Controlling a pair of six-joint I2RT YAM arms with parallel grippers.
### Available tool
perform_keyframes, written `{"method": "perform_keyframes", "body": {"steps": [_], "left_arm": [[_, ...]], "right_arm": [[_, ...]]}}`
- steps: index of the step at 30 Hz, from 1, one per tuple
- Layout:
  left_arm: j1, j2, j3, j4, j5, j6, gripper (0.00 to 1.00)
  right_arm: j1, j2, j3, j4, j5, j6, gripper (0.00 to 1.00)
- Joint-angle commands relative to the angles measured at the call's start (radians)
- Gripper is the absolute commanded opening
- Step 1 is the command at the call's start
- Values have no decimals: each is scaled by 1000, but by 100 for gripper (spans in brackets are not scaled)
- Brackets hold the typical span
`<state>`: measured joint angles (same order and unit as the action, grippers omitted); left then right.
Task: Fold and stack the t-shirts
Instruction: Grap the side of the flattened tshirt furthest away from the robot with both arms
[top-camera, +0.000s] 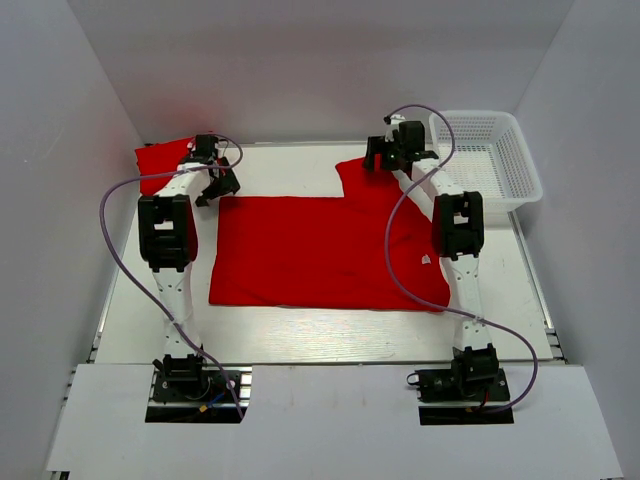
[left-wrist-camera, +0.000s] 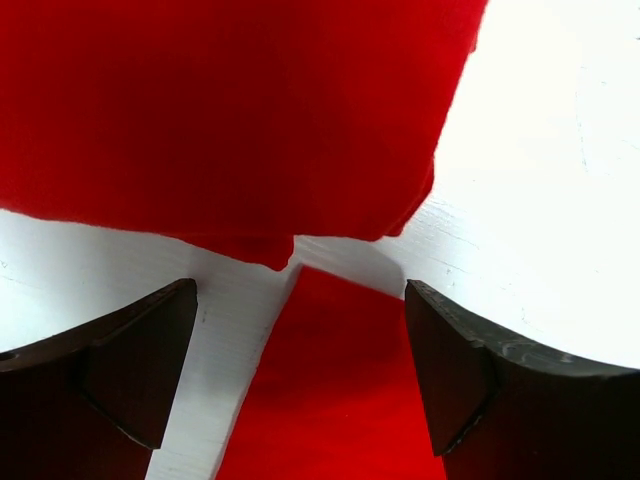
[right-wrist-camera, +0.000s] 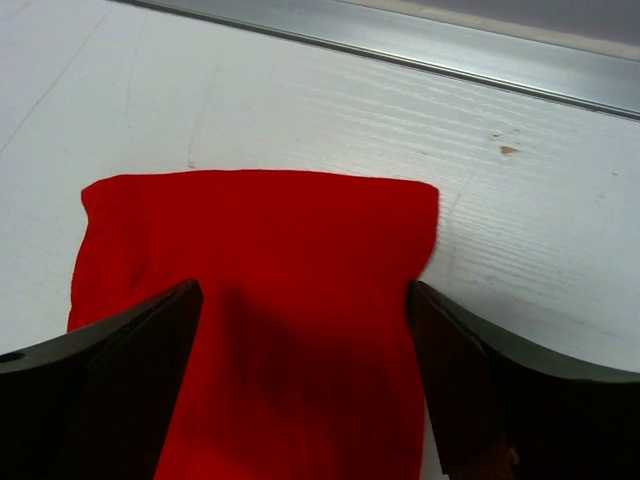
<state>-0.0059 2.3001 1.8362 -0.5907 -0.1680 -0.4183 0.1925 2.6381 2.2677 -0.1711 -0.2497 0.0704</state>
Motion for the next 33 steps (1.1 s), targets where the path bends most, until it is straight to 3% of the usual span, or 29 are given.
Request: {"method": "perform_keyframes", "body": {"steps": [1, 4, 7, 8, 11, 14, 15, 19, 22, 27, 28, 30, 31, 33], "left_arm": [[-2, 4, -55, 17, 45, -4, 94], [-2, 38, -55, 29, 93, -4, 91], [-2, 68, -46, 29, 145, -4, 81], [-2, 68, -46, 29, 168, -4, 69], [-2, 68, -81, 78, 215, -4, 49], [-11, 44, -120, 130, 251, 7, 17], [-11, 32, -135, 140, 251, 7, 0], [-11, -7, -135, 190, 251, 18, 0], [-11, -47, -153, 235, 251, 32, 0], [-11, -155, -227, 266, 240, 32, 0], [1, -156, -227, 256, 240, 32, 14], [1, -165, -207, 233, 225, 21, 67], [1, -165, -197, 203, 214, 21, 73], [1, -176, -181, 189, 185, 21, 98]], "right_arm": [[34, -10, -14, -24, -13, -27, 85], [53, -9, -13, -34, 102, -37, 73], [68, -7, -11, -48, 214, -44, 58], [68, -3, -13, -51, 239, -47, 52], [79, 2, -7, -51, 289, -67, 37], [97, -1, -5, -45, 303, -95, 27], [97, -6, -8, -30, 300, -96, 24], [93, -85, -82, 76, 260, -101, 2], [88, -167, -163, 223, 190, -87, 0], [82, -239, -223, 271, 165, -95, 0], [82, -244, -223, 259, 141, -98, 0], [85, -248, -232, 249, 129, -93, 0], [85, -262, -246, 251, 112, -95, 0], [87, -276, -275, 271, 104, -87, 0]]}}
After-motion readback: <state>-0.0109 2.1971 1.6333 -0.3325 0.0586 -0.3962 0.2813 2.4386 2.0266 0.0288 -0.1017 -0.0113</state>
